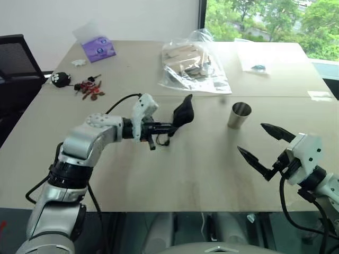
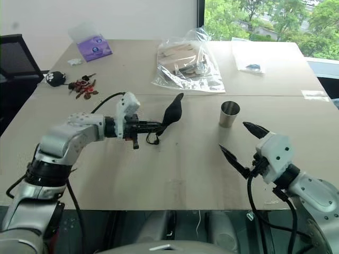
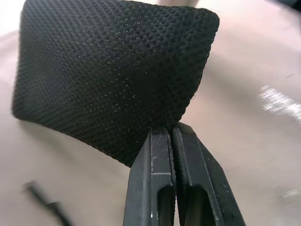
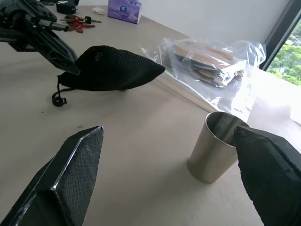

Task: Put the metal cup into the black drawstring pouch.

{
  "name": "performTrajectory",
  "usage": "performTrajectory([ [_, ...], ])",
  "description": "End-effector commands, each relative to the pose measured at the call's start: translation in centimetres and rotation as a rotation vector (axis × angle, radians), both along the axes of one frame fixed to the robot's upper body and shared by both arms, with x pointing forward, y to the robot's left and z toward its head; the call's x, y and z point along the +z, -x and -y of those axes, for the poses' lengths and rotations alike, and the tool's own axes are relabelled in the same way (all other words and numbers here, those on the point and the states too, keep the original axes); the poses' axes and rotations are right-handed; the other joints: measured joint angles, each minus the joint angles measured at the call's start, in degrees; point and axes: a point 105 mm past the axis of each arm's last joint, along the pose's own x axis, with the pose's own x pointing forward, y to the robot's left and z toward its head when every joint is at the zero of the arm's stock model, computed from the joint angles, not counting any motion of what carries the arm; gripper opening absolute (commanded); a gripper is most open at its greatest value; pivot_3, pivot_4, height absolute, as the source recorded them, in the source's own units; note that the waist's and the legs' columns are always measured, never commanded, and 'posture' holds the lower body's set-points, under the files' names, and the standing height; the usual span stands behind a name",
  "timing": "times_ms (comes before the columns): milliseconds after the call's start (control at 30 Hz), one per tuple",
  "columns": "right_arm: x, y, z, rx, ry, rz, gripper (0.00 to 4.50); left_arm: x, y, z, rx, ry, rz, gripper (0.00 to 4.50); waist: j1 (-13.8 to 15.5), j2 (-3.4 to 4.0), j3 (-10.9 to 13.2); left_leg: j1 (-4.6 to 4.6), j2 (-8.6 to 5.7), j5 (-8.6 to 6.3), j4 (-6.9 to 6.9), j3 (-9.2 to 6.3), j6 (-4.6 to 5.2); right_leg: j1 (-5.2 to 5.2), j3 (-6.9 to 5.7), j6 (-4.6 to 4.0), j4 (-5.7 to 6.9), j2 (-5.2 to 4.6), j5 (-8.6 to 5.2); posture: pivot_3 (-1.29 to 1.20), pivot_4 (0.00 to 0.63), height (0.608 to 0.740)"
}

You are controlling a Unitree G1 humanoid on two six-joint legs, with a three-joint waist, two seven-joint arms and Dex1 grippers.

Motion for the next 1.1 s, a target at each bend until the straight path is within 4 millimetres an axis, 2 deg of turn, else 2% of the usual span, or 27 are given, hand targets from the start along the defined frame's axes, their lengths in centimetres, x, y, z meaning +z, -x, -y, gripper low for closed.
performTrajectory([
  [33, 1.3, 0.3, -0.8, -0.015, -0.021, 0.042, 4.5, 0.9, -0.4, 0.3, 0.009, 0.045, -0.096, 0.07, 0.0, 0.0, 0.0, 0.0, 0.0, 0.0, 0.0, -0.01, 0.0, 0.0, 0.0, 0.0, 0.0, 0.01, 0.0, 0.0, 0.15, 0.74],
  [200, 1.0, 0.9, -1.7, -0.012, 0.004, 0.048, 4.5, -0.8, -0.8, 0.6, -0.06, -0.105, -0.015, 0.07, 0.4, 0.0, 0.0, 0.0, -0.02, 0.0, 0.0, 0.05, -0.01, -0.02, 0.07, 0.0, -0.03, 0.0, 0.0, 0.0, 0.15, 0.74],
  [267, 0.6, 2.1, -2.4, 0.049, 0.032, 0.043, 4.5, -1.3, -1.3, 0.7, -0.078, -0.148, 0.029, 0.07, 0.5, 0.0, 0.0, -0.03, -0.02, 0.0, 0.0, 0.07, -0.01, -0.03, 0.09, 0.0, -0.07, -0.01, 0.0, 0.0, 0.15, 0.74],
  [367, -0.3, 3.4, -3.0, 0.117, 0.055, 0.005, 4.5, -1.7, -1.7, 0.8, -0.095, -0.187, 0.074, 0.8, 0.6, -0.01, 0.0, -0.06, -0.02, 0.0, -0.03, 0.03, -0.01, -0.02, 0.04, 0.0, -0.12, -0.01, 0.0, 0.0, 0.15, 0.74],
  [467, -0.7, 3.9, -2.9, 0.13, 0.044, -0.021, 4.5, -1.3, -2.2, 0.7, -0.117, -0.211, 0.138, 2.25, 0.6, -0.01, 0.0, -0.08, -0.02, 0.0, -0.01, 0.04, 0.0, -0.02, 0.05, 0.0, -0.15, -0.01, 0.0, 0.0, 0.15, 0.74],
  [533, -0.8, 4.1, -2.9, 0.131, 0.047, -0.024, 4.5, -0.9, -2.4, 0.7, -0.153, -0.251, 0.243, 3.14, 0.5, -0.01, 0.0, -0.08, -0.02, 0.0, 0.0, 0.06, 0.0, -0.02, 0.07, 0.0, -0.14, -0.01, 0.0, 0.0, 0.15, 0.74],
  [600, -0.8, 4.1, -2.9, 0.13, 0.046, -0.018, 4.5, -0.6, -2.7, 0.7, -0.181, -0.289, 0.337, 3.14, 0.5, -0.01, 0.0, -0.06, -0.01, 0.0, 0.0, 0.06, 0.0, -0.02, 0.08, 0.0, -0.13, -0.01, 0.0, 0.0, 0.15, 0.74],
  [667, -0.7, 4.1, -3.0, 0.131, 0.042, -0.012, 4.5, -0.5, -3.0, 0.9, -0.23, -0.361, 0.502, 3.14, 0.5, -0.01, 0.0, -0.05, -0.01, 0.0, 0.0, 0.05, 0.0, -0.02, 0.07, 0.0, -0.12, -0.01, 0.0, 0.0, 0.15, 0.74],
  [733, -0.6, 4.0, -3.2, 0.137, 0.038, -0.009, 4.5, -0.5, -2.7, 1.3, -0.284, -0.378, 0.573, 3.14, 0.6, -0.01, 0.0, -0.06, -0.01, 0.0, 0.0, 0.04, 0.0, -0.02, 0.06, 0.0, -0.14, -0.01, 0.0, 0.0, 0.15, 0.74],
  [900, -0.8, 3.9, -3.3, 0.134, 0.05, -0.015, 4.5, -1.1, -2.2, 1.7, -0.315, -0.388, 0.59, 3.14, 0.5, -0.01, 0.0, -0.08, -0.01, 0.0, 0.0, 0.06, 0.0, -0.01, 0.06, 0.0, -0.17, -0.03, 0.0, 0.0, 0.15, 0.74],
  [1033, -0.7, 3.9, -3.2, 0.131, 0.039, -0.014, 4.5, -0.5, -1.3, 1.9, -0.34, -0.339, 0.549, 3.14, 0.5, -0.01, 0.0, -0.08, 0.0, 0.0, -0.01, 0.02, 0.0, -0.01, 0.02, 0.0, -0.15, -0.01, 0.0, 0.0, 0.15, 0.74],
  [1100, -0.7, 3.9, -3.1, 0.127, 0.042, -0.016, 4.5, -0.6, -1.6, 2.0, -0.339, -0.365, 0.597, 3.14, 0.5, -0.01, 0.0, -0.08, 0.0, 0.0, 0.0, 0.02, 0.01, -0.01, 0.02, 0.0, -0.15, -0.01, 0.0, 0.0, 0.15, 0.74],
])
